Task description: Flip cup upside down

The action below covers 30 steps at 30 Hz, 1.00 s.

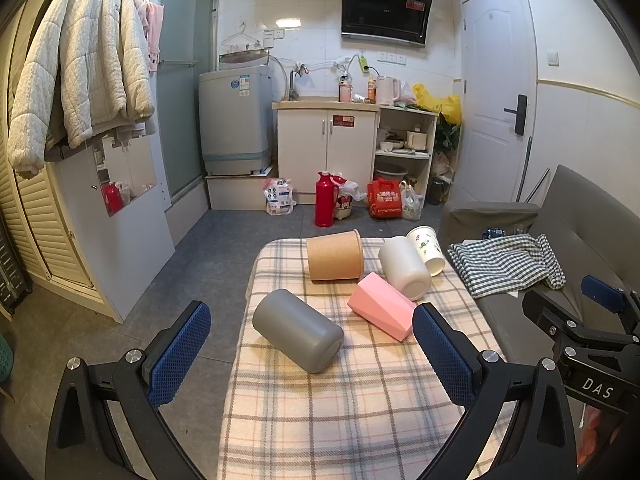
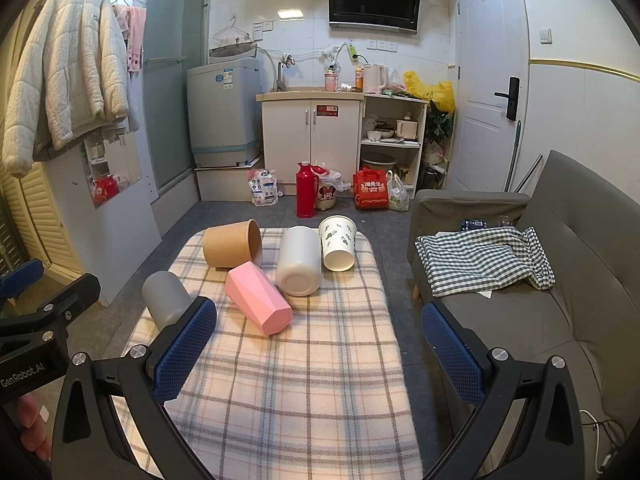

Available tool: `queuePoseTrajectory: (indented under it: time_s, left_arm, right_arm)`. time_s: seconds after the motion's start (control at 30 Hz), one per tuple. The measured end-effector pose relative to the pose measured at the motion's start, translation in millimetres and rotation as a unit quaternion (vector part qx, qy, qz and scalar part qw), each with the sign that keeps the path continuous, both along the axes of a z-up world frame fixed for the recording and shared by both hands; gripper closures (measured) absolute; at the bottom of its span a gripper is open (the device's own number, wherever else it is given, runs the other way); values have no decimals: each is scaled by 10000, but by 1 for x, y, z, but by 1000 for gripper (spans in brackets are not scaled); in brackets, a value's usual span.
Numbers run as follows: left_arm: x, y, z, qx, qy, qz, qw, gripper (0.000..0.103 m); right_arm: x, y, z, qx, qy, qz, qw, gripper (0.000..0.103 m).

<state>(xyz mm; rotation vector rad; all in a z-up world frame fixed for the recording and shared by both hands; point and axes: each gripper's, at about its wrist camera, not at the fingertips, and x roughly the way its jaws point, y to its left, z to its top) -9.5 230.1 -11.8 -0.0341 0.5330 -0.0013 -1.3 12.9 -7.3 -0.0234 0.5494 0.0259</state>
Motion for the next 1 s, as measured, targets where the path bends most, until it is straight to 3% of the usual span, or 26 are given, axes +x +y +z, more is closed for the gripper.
queuePoseTrajectory:
  time_s: [0.33, 0.53, 0.63, 1.0]
  left_arm:
    - [1, 0, -4, 28, 57, 55, 10000, 0]
    - [15, 12, -11, 47, 367, 246, 9990, 0]
    - [27, 21, -21, 108, 606, 359, 9975, 0]
    - [68, 43, -55, 176, 1063, 591, 9924, 0]
  right_arm:
    - [2, 0, -4, 9, 47, 44, 10000, 0]
    - [14, 3, -6, 128, 243, 213, 9994, 0]
    - [27, 8, -6, -51, 273, 438, 9987, 0]
    - [106, 40, -59, -337, 916, 1229, 9876, 0]
